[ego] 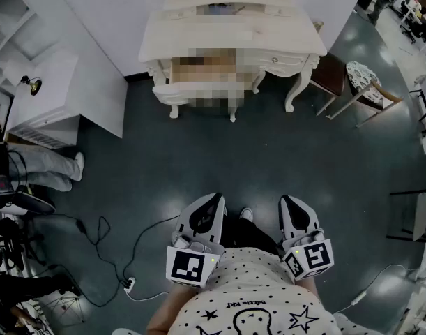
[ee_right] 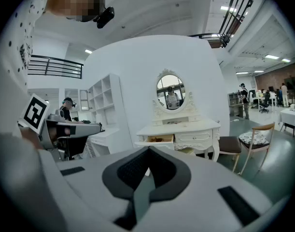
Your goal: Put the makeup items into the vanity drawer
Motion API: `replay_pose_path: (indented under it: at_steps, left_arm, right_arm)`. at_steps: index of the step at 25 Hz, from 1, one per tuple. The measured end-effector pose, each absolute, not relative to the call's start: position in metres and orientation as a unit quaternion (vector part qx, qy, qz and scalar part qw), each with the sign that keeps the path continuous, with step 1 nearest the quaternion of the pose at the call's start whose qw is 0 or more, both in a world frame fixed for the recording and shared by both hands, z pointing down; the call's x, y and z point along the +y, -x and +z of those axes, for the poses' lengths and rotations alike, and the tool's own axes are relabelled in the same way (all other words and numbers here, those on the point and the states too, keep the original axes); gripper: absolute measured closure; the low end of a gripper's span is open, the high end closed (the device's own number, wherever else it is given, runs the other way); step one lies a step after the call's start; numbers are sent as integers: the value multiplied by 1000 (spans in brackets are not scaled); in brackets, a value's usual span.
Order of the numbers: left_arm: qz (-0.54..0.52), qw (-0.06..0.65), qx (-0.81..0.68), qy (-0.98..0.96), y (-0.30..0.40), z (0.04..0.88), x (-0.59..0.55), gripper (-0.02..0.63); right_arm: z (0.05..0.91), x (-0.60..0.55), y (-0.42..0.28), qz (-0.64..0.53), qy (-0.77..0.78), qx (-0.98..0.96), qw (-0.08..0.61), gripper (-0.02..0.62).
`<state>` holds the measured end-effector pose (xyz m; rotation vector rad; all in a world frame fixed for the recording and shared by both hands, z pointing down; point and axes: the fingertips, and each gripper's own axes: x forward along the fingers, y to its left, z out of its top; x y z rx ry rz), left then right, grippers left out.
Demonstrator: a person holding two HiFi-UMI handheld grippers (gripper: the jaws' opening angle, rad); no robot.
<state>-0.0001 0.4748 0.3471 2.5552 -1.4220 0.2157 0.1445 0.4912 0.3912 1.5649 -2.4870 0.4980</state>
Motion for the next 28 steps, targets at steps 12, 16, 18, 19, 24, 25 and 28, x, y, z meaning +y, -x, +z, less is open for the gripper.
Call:
replay_pose_path:
  at_steps: [12,16,18,19,24,25,28]
  left_arm:
    - [75,107,-475,-870,16,348,462,611]
    - [70,108,-477,-869,25,348,457,611]
    - [67,109,-476,-870,31,348,455,611]
    - [65,110,-477,-870,34,349,454,611]
    - [57,116,-476,-870,50,352,446,611]
    - [58,117,-475,-870,52,354,445,611]
    - [71,122,-470,-871,54,359,438,611]
  right_arm:
    - [390,477,-125,165,-524,-832,80,588]
    - [388,473,-115,161,-522,-834,83,588]
    - [386,471,-108,161,-519,-836,74,588]
    - [385,470,-104,162,-520,-836,68,588]
    - [386,466,-90,162,-530,-830,60,586]
    - [387,466,-88,163,-531,-829,60,586]
    - [388,464,-86,168,-535,-826,58,586]
